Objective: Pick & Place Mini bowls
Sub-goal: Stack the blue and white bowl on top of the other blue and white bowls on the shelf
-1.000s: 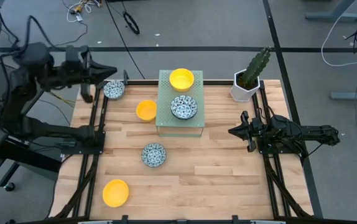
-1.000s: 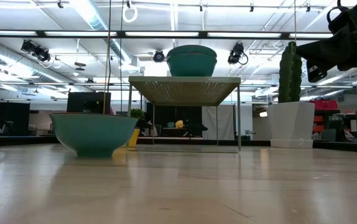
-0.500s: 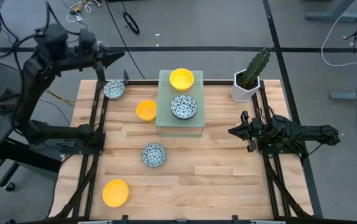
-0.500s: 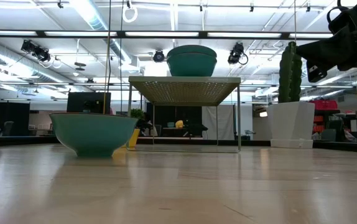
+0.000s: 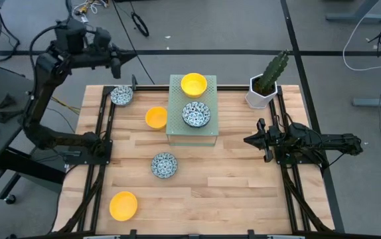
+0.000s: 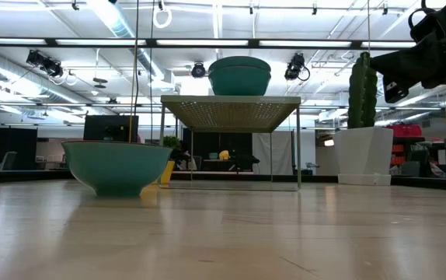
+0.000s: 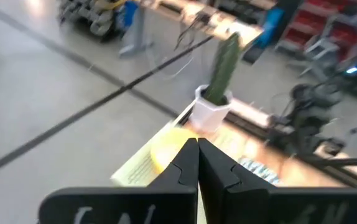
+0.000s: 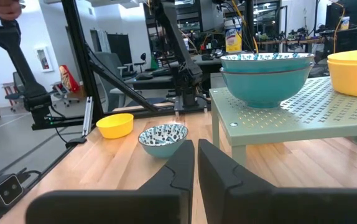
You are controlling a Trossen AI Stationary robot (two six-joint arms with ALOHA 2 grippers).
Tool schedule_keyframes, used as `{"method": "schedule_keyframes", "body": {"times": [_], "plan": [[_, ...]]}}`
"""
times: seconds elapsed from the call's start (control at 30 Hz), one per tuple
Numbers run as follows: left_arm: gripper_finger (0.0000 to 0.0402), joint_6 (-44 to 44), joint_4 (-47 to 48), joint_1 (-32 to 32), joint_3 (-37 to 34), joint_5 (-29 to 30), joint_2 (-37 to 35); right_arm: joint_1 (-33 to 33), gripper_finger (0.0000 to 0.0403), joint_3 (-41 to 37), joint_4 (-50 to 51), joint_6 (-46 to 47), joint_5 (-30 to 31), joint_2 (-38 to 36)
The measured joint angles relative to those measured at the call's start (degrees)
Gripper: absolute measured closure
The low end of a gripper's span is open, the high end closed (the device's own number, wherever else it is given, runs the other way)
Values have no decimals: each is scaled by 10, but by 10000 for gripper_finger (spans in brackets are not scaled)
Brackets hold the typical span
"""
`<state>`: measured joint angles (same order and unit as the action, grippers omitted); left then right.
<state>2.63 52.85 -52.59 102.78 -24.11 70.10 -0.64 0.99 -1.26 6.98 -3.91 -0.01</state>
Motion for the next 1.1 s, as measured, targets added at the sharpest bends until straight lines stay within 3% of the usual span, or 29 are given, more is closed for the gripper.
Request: {"method": "schedule_keyframes", "body": {"times": [0.53,1.1], "plan": [[400,19,213,47,0,181,45,0,376,0,0,0,0,0],[399,57,302,110,-1,317,97,0,376,0,0,0,0,0]]}}
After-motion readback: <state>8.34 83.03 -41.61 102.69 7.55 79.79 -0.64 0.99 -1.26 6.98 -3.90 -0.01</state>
